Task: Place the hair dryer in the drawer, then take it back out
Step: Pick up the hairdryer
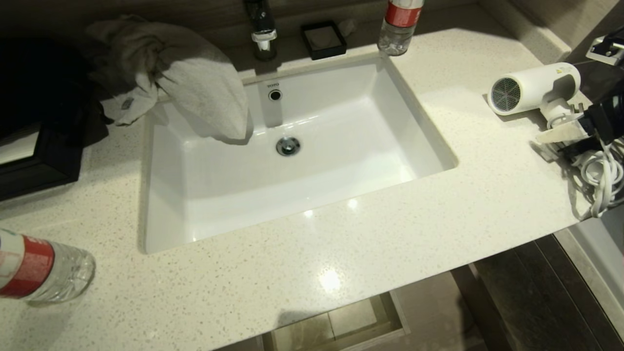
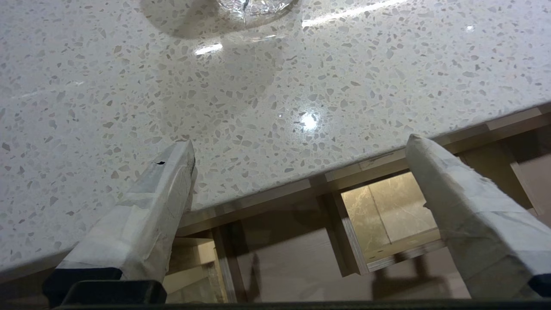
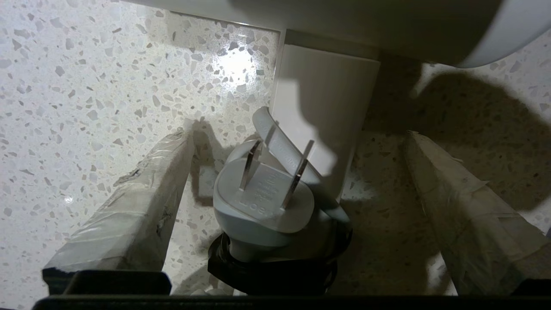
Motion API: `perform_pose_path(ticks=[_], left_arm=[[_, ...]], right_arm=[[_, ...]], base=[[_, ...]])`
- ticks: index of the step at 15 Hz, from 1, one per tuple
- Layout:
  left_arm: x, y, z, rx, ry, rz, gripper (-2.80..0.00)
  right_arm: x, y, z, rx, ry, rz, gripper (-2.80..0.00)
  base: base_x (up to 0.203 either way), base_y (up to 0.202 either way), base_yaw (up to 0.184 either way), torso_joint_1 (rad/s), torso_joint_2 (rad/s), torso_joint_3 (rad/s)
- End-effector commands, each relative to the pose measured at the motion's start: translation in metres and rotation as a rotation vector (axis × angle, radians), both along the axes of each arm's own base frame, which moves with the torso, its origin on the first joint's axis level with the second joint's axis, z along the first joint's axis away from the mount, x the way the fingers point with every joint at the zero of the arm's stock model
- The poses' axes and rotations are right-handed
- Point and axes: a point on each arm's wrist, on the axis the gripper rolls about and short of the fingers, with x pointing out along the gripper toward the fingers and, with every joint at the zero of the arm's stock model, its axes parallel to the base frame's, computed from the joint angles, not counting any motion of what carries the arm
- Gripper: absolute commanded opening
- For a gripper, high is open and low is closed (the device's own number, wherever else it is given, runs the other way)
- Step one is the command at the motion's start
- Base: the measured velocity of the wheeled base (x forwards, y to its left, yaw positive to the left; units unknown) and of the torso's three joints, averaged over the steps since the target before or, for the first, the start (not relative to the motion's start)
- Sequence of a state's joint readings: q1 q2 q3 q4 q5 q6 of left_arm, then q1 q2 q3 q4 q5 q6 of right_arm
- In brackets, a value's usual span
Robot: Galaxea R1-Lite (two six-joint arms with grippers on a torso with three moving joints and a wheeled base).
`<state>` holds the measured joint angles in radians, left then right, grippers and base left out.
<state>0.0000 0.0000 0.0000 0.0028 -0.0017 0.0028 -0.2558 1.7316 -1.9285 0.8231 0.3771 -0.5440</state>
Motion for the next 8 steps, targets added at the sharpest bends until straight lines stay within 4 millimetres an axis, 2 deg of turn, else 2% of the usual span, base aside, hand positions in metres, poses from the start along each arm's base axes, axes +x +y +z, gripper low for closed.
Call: perform_pose_path(ticks=[1,8], left_arm=[[0.0000,0.0000,0.0000,0.000,0.000,0.000,0.00],[0.0000,0.0000,0.0000,0.000,0.000,0.000,0.00]], right_arm=[[0.0022,0.0002,-0.0020,0.000,0.008,0.003,0.00],[0.0042,-0.0004,-0.0039,-0.001,0.014,0.002,0.00]], base=[[0.000,0.000,0.000,0.000,0.00,0.000],[0.000,0.000,0.000,0.000,0.00,0.000]])
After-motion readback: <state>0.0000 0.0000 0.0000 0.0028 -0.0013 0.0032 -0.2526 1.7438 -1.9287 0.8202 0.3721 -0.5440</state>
